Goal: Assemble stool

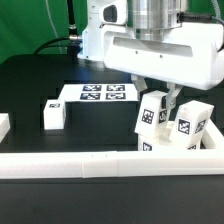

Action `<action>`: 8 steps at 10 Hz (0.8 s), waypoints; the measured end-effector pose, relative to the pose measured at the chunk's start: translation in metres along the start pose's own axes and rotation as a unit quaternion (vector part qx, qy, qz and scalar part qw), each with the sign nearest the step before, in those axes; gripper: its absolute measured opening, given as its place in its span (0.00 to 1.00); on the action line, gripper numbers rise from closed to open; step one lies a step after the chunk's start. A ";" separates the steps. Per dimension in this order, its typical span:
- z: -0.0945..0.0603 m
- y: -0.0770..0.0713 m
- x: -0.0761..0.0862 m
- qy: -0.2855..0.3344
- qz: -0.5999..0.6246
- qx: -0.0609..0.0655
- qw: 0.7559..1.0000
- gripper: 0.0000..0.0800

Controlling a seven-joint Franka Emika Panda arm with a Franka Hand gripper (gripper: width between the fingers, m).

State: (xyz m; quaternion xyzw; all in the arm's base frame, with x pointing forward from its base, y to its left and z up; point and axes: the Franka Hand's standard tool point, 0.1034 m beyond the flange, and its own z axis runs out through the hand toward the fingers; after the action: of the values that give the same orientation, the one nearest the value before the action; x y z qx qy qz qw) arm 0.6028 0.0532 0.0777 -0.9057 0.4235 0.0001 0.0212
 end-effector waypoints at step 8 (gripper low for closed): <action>0.001 -0.002 0.000 -0.029 0.359 0.053 0.931 0.42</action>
Offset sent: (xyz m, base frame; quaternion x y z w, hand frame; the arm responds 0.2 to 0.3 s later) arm -0.0179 -0.0098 -0.0098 0.0316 -0.0181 0.2363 0.9710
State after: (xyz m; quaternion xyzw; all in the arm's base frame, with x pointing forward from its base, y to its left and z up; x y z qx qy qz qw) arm 0.6042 0.0545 0.0769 -0.6900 0.7193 0.0113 0.0800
